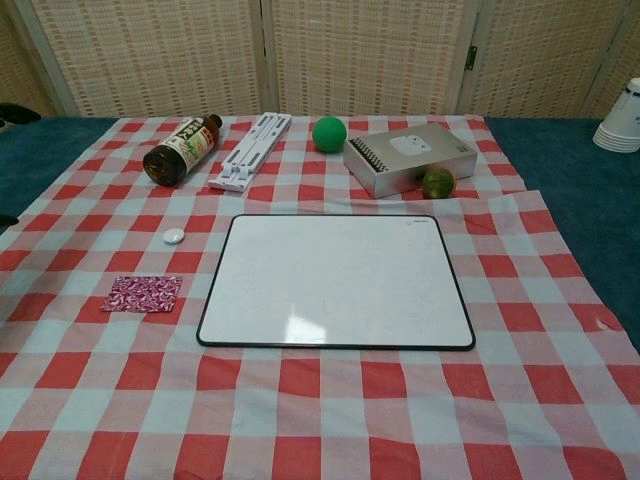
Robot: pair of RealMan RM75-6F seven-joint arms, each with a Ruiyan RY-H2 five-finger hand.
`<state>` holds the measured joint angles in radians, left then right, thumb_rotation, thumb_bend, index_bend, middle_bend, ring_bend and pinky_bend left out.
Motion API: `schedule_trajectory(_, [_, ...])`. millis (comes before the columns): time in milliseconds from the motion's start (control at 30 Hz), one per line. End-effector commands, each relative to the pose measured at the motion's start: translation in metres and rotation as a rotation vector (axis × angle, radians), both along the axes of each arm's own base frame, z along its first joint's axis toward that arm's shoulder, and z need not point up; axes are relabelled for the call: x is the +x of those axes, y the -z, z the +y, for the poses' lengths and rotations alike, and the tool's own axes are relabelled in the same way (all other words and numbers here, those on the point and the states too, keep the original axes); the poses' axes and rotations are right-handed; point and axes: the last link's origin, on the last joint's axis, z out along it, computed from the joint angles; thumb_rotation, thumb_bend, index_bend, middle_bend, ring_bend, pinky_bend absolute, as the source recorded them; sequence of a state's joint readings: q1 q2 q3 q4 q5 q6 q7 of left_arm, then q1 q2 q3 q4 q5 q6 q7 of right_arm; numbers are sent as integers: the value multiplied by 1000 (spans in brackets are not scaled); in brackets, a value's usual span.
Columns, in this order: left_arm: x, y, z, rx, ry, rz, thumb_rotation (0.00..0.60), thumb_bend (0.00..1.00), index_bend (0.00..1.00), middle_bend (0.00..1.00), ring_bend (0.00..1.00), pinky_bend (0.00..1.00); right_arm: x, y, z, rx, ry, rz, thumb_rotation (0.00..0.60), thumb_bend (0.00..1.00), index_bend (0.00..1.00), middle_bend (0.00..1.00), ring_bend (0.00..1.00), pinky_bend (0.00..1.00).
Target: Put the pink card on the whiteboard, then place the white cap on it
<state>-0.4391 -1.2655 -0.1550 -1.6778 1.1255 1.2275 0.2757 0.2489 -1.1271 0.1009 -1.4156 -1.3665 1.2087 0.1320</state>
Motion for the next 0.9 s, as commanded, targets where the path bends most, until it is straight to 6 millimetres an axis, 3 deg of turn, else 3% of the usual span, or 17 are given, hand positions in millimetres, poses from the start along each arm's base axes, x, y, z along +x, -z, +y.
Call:
schedule_trajectory(33, [2,0,0,9,8,-2,600,193,0,0,0,0,0,0,0,-2,-3,-2,600,155,10,65,0,256])
schedule_trajectory(433, [9,-2,-2,22,43,7,600,192,0,0,0,2,1,-2,2,-6,-9,-8,600,154,10,65,0,256])
schedule_trajectory(500, [8,-3,0,28,47,49,600,205,0,23,105,195,1,-1,1,-3,-6,-7,600,154,10,65,0,256])
schedule_trajectory(533, [8,-2,1,32,44,62,600,222,0,155,330,476,0,-1,0,0,-4,-8,600,154,10,65,0,256])
schedule_trajectory(567, [8,0,1,31,34,65,600,238,19,360,590,732,0,0,-1,4,-1,-8,600,154,10,66,0,255])
schedule_trajectory(633, [9,4,2,20,22,65,600,249,117,737,897,957,0,1,-2,9,1,-6,600,154,10,65,0,256])
schedule_trajectory(667, [10,7,2,11,14,49,600,250,195,899,978,997,-1,1,-3,11,4,-6,600,154,10,65,0,256])
schedule_trajectory(733, [12,13,1,-16,3,14,600,249,239,990,1000,1000,-2,1,-4,13,11,-8,600,154,10,65,0,256])
schedule_trajectory(900, [19,21,-1,-50,9,18,600,235,247,1000,1000,1000,-3,1,-8,19,18,-12,600,154,10,65,0,256])
